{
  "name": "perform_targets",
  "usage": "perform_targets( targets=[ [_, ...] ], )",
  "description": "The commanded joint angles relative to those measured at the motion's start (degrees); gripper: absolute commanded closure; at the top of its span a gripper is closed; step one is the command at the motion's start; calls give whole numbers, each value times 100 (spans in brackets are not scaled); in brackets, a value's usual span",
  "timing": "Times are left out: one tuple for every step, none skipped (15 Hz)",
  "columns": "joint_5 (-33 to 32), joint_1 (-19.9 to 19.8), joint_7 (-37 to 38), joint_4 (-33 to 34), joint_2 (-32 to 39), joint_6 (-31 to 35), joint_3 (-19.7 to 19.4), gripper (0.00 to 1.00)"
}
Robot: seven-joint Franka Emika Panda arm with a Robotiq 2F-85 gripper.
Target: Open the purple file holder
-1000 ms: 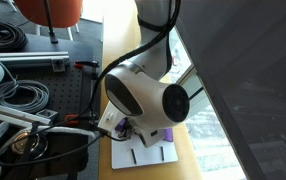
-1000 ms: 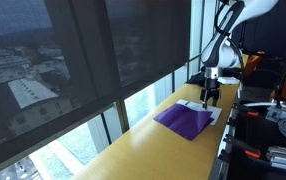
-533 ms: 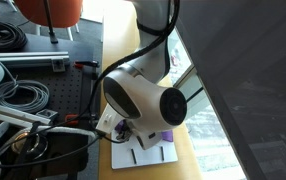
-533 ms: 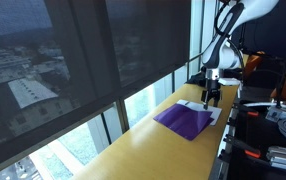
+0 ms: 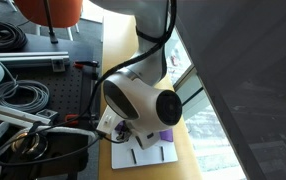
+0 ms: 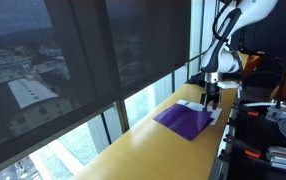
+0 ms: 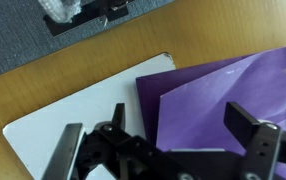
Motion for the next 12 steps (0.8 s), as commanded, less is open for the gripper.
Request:
perform_targets(
  targets=[
    [-89, 42, 67, 260, 185, 86, 67, 0],
    [-91, 62, 79, 309, 222, 90, 83, 0],
    [-98, 92, 92, 376, 286, 100, 98, 0],
    [-94, 99, 87, 437, 333, 82, 121, 0],
    [-94, 116, 84, 482, 371, 77, 145, 0],
    [-101, 137, 81, 516, 408, 82, 165, 0],
    [-109, 151, 79, 544, 451, 84, 180, 0],
    [-113, 159, 77, 568, 492, 80, 193, 0],
    [-128, 175, 83, 590, 531, 80, 188, 0],
    [-136, 183, 87, 616, 562, 74, 184, 0],
    [-141, 189, 91, 633, 586, 68, 182, 0],
    [-141, 193, 94, 649, 601, 66, 186, 0]
  ],
)
